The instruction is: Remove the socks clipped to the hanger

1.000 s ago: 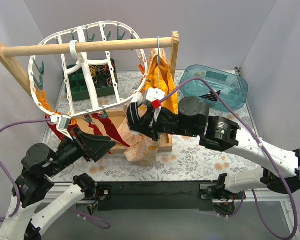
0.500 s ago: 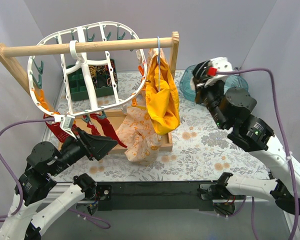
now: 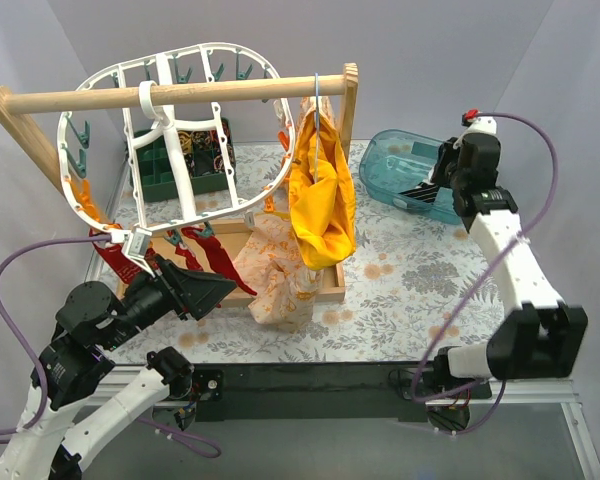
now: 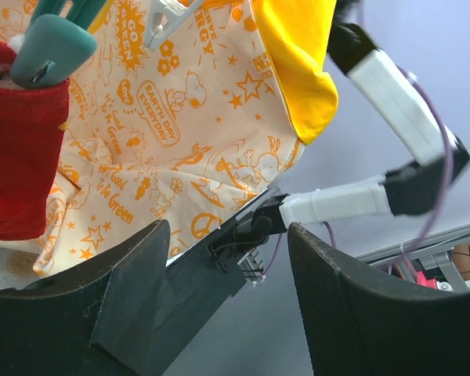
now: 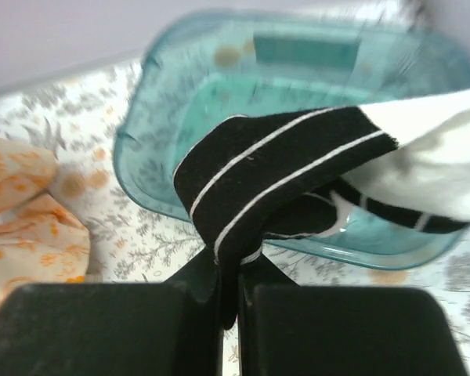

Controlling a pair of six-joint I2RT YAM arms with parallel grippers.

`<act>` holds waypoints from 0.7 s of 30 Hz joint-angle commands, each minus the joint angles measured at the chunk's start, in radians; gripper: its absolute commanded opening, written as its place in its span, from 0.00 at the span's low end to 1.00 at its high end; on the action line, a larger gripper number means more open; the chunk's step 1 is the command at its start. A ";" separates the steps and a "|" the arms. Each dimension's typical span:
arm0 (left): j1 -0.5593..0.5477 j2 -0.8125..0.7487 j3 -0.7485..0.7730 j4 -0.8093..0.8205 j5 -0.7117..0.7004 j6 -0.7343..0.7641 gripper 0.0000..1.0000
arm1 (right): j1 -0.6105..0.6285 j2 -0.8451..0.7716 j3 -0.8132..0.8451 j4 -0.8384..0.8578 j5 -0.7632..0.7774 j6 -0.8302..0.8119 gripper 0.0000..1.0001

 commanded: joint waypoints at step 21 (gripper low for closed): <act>-0.003 -0.063 0.104 -0.167 -0.226 -0.002 0.58 | -0.068 0.559 0.325 -0.237 -0.115 0.095 0.79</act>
